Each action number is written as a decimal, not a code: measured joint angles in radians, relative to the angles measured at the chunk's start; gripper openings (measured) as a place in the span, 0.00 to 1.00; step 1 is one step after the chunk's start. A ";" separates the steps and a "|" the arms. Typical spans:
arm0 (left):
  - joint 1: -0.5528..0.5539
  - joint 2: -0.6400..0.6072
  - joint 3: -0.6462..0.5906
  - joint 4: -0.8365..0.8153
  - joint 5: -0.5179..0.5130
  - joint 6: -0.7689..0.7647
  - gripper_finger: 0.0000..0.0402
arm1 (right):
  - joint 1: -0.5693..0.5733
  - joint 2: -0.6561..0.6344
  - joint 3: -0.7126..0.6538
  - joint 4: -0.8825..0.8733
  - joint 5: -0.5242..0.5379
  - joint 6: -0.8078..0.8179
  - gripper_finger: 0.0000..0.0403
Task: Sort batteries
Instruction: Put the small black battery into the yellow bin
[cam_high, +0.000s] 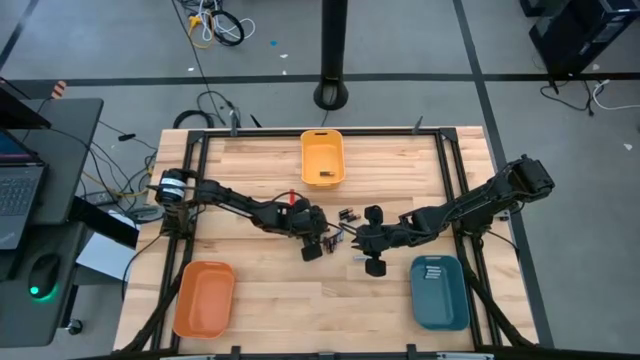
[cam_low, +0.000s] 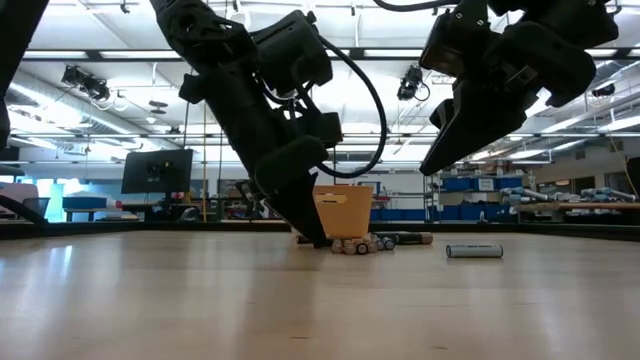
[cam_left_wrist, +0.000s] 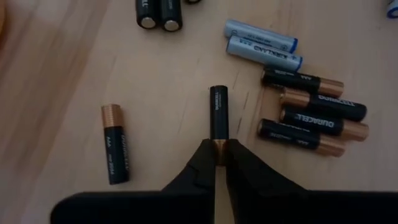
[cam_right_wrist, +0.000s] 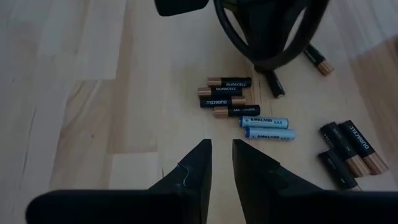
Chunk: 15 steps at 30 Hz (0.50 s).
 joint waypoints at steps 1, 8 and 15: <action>0.000 -0.006 0.000 -0.003 -0.001 0.001 0.05 | 0.001 0.000 0.000 0.000 0.000 -0.002 0.19; -0.004 -0.073 -0.003 -0.033 -0.033 0.027 0.03 | 0.003 -0.009 0.000 -0.023 0.000 -0.005 0.18; -0.006 -0.166 -0.003 -0.072 -0.073 0.054 0.01 | 0.006 -0.043 0.000 -0.045 0.000 -0.004 0.17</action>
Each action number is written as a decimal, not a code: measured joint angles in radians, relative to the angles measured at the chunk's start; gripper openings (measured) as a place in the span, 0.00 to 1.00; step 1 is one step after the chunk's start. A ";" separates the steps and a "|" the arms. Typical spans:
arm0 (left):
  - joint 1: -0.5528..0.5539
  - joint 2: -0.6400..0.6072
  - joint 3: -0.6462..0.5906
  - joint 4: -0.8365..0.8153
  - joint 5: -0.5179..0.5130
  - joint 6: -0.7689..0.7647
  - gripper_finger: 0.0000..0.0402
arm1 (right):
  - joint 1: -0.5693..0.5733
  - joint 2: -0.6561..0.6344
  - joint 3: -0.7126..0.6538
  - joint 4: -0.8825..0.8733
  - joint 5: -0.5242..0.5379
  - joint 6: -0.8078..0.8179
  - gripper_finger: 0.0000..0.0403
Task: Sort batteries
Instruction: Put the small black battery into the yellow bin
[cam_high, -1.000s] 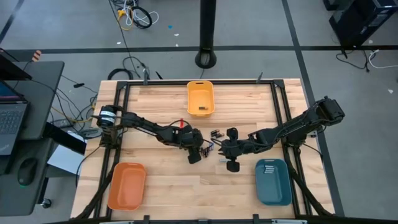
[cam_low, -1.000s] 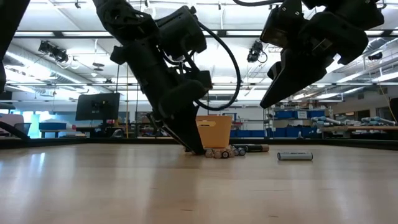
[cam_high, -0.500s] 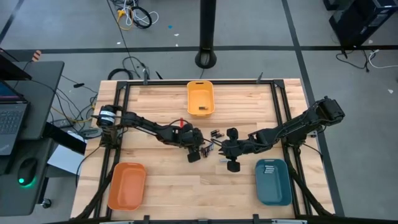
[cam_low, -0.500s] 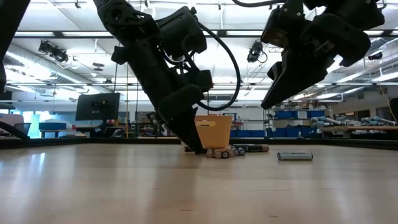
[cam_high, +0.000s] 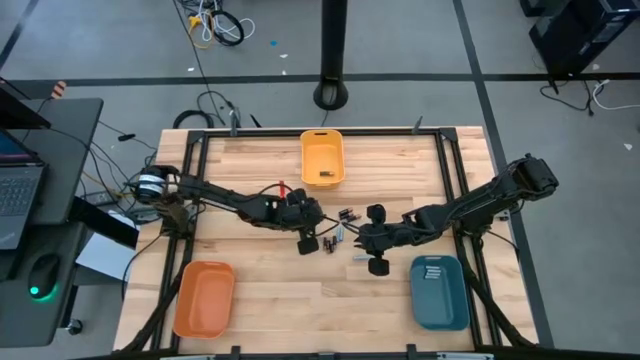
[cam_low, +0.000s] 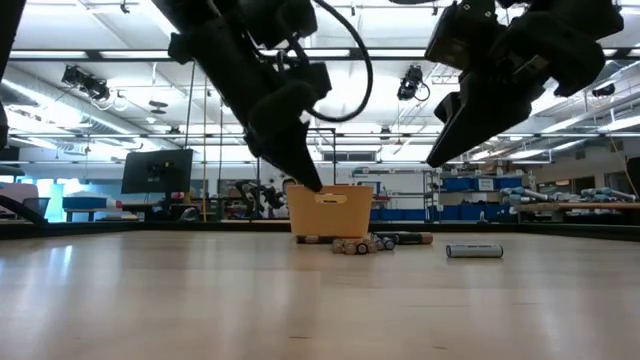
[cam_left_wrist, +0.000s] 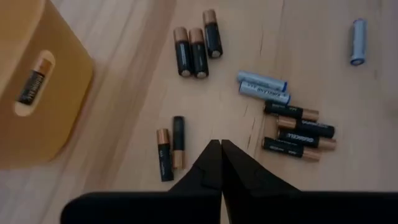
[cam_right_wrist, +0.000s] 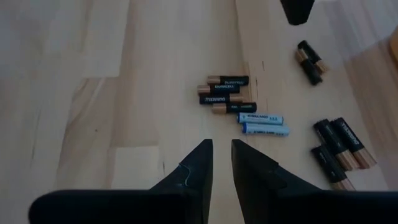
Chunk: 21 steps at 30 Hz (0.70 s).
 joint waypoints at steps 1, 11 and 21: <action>0.000 -0.007 0.000 0.000 -0.002 0.001 0.01 | 0.002 -0.007 0.000 -0.001 0.000 0.000 0.17; 0.008 -0.001 -0.001 -0.038 0.007 -0.007 0.11 | 0.007 -0.020 0.000 0.006 0.000 0.018 0.20; 0.111 0.038 0.000 -0.051 -0.005 0.020 0.38 | 0.007 -0.020 0.000 0.011 0.000 0.019 0.22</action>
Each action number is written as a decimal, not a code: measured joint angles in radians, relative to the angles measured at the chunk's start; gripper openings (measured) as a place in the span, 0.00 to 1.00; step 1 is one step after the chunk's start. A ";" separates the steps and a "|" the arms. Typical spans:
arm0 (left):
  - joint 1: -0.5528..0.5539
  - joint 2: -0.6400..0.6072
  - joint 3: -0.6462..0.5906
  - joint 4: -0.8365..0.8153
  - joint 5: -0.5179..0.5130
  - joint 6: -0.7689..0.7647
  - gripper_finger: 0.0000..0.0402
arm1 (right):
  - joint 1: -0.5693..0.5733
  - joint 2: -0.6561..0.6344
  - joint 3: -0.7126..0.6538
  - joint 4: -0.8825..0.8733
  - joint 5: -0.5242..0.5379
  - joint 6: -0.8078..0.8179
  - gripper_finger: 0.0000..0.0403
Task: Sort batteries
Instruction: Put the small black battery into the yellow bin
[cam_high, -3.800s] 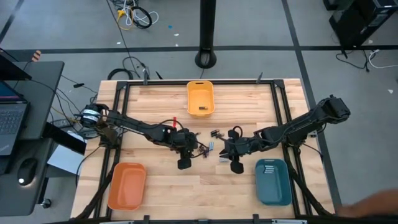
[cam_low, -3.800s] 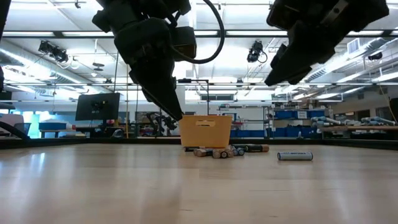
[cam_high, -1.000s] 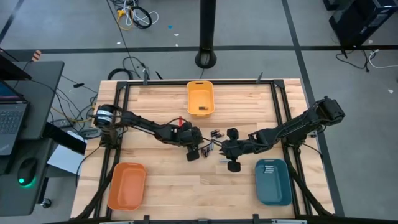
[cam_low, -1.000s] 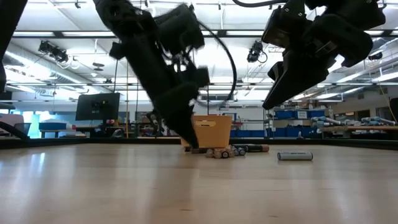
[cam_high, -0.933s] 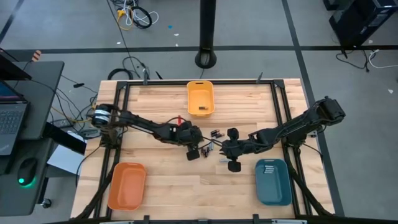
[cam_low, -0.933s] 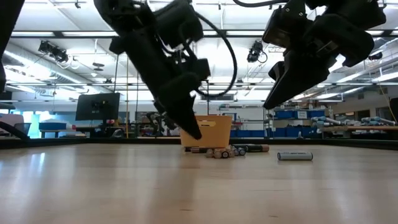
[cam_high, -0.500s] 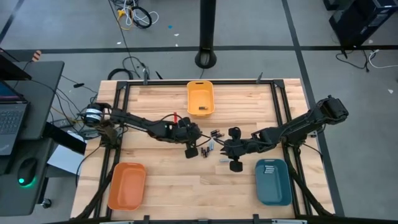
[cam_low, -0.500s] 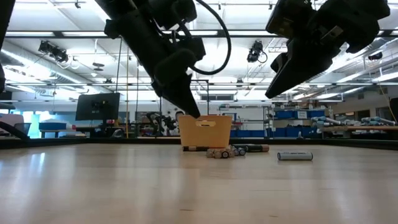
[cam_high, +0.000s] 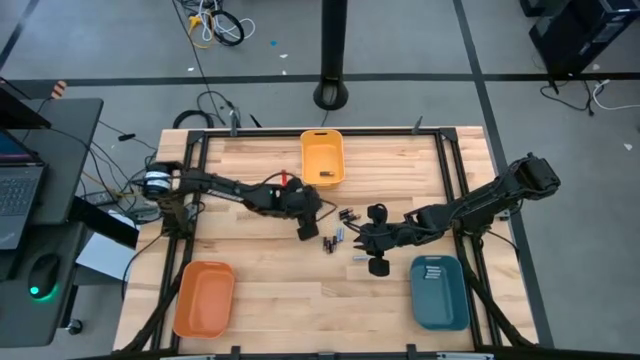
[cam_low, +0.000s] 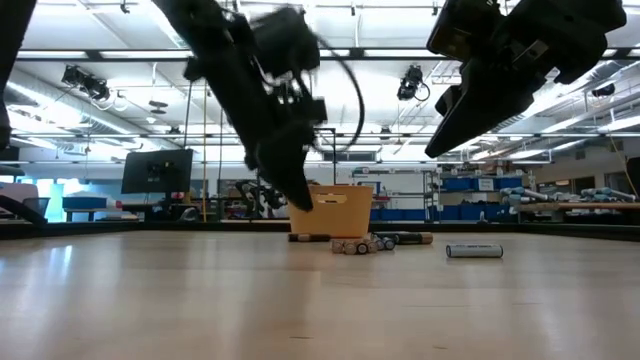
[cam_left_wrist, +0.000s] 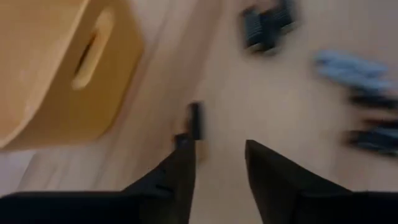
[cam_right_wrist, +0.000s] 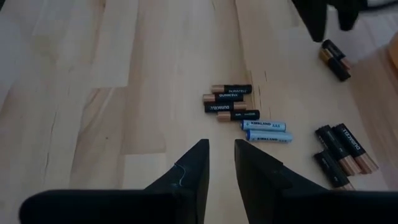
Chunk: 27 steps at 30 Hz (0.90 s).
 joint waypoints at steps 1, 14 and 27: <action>0.016 0.012 0.000 0.003 0.001 -0.001 0.40 | 0.000 0.000 0.000 0.001 0.000 0.000 0.22; 0.095 0.090 0.000 0.062 0.088 0.007 0.48 | 0.000 0.001 0.000 -0.001 0.000 -0.008 0.22; 0.066 0.093 -0.007 0.056 0.158 0.025 0.38 | 0.000 0.001 0.000 0.000 -0.003 -0.008 0.22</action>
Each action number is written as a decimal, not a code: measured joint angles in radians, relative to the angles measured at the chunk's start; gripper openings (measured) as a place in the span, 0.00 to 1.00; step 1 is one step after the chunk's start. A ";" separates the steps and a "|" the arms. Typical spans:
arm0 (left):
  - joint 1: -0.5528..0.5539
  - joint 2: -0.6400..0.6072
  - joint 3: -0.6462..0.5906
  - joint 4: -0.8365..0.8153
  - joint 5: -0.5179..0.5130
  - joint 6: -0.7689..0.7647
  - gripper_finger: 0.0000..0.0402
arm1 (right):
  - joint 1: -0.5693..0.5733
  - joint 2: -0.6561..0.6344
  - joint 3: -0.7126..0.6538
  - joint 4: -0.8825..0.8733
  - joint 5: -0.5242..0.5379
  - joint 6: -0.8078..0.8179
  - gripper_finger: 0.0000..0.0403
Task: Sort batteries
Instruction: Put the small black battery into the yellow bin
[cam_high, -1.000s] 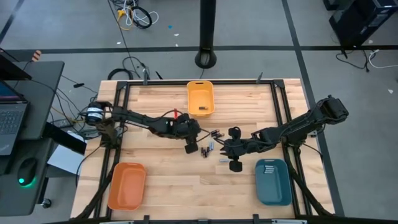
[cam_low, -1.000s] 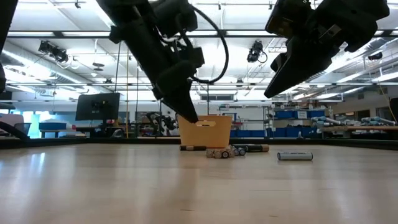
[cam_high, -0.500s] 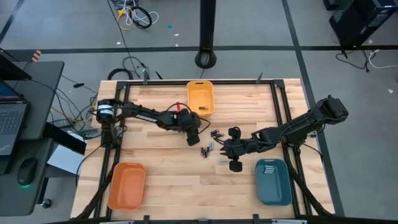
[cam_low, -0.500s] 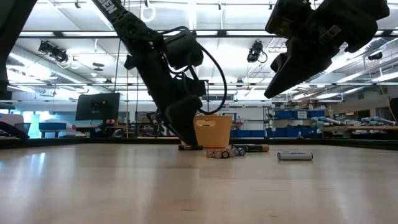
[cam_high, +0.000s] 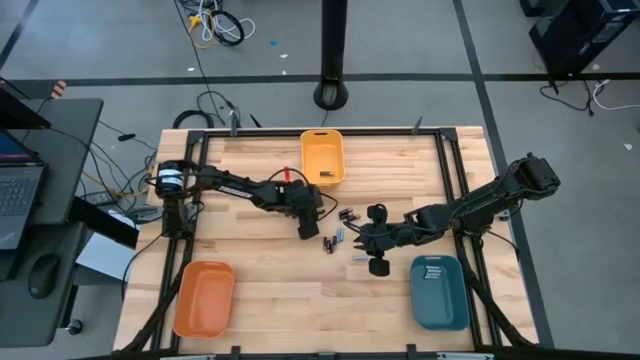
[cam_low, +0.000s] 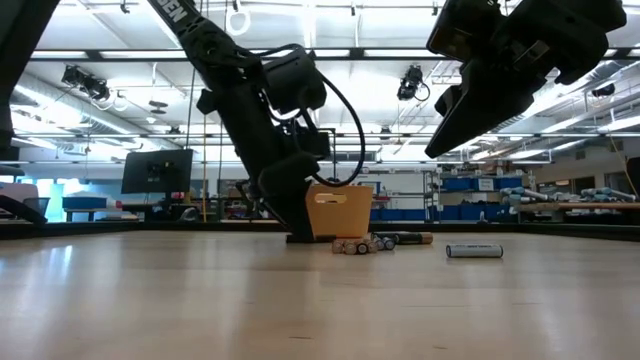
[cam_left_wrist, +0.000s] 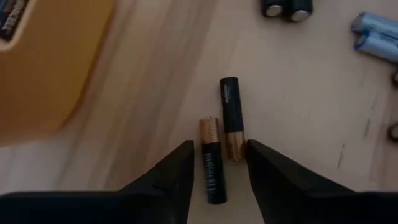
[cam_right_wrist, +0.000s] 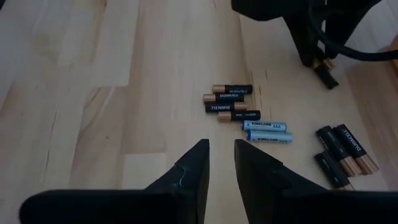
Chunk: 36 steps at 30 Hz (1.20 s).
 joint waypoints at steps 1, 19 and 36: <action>-0.006 0.000 0.000 0.000 -0.001 0.006 0.37 | 0.000 0.000 0.000 0.000 0.000 0.000 0.22; -0.062 -0.002 0.001 0.051 0.000 0.035 0.22 | 0.000 0.000 0.000 0.001 0.000 0.000 0.21; -0.068 -0.003 0.004 0.026 -0.031 0.001 0.14 | 0.000 0.000 0.000 0.000 -0.001 -0.007 0.21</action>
